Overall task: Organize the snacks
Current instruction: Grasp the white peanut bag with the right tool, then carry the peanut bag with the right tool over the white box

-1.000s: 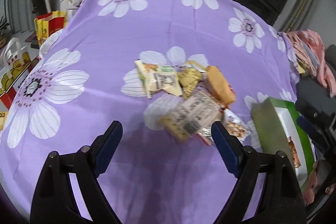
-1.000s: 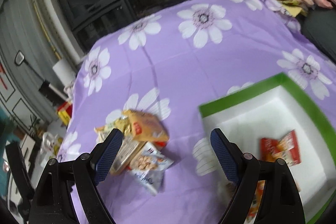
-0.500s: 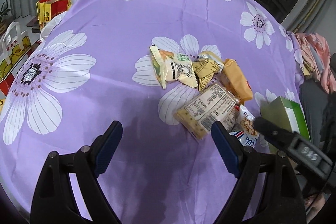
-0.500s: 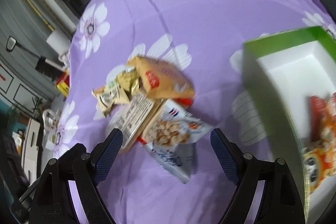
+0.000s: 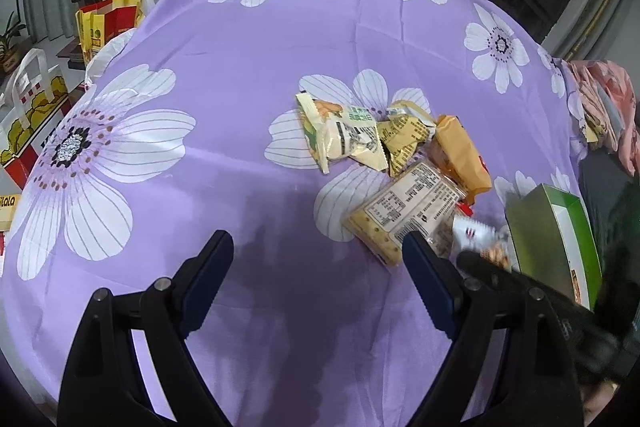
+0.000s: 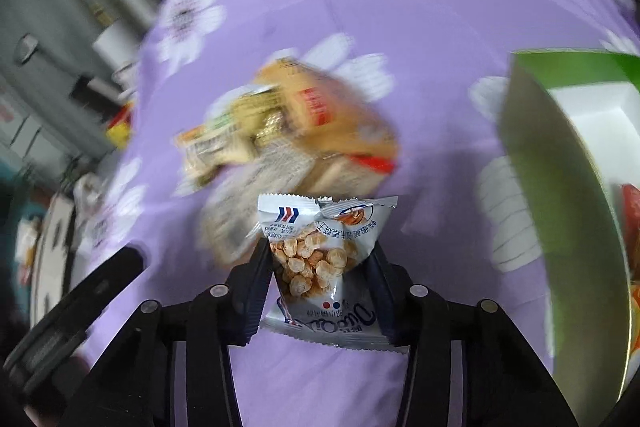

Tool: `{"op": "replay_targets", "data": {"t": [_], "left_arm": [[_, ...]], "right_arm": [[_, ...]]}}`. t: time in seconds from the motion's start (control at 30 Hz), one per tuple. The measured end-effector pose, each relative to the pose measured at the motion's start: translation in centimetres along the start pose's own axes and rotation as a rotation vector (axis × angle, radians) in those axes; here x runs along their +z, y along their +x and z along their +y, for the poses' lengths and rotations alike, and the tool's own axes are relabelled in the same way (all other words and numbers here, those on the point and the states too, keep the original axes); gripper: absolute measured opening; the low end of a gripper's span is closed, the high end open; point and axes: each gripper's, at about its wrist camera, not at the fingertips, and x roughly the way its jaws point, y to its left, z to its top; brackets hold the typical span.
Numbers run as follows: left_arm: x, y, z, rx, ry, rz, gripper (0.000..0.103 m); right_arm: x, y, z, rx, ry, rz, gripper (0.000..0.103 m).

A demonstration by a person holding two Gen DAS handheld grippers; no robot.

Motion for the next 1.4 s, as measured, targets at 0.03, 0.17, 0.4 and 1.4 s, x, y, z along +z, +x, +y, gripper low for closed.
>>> {"op": "replay_targets", "data": {"t": [0.03,0.17,0.4,1.4], "left_arm": [[0.0,0.0,0.2,0.003,-0.005,-0.001,0.086],[0.0,-0.1,0.3,0.009,-0.009,0.0,0.086],[-0.3,0.0,-0.4,0.003,0.01,0.009,0.087],[-4.1,4.3,-6.7,-0.308,0.114,0.249,0.052]], "right_arm": [[-0.3,-0.2,0.5,0.036,-0.028,0.025,0.048],[-1.0,0.3,1.9,0.079,-0.104,0.082,0.048],[-1.4,-1.0,2.0,0.006,-0.134,0.046,0.062],[-0.6,0.5,-1.2,0.228,0.082,0.072,0.057]]}}
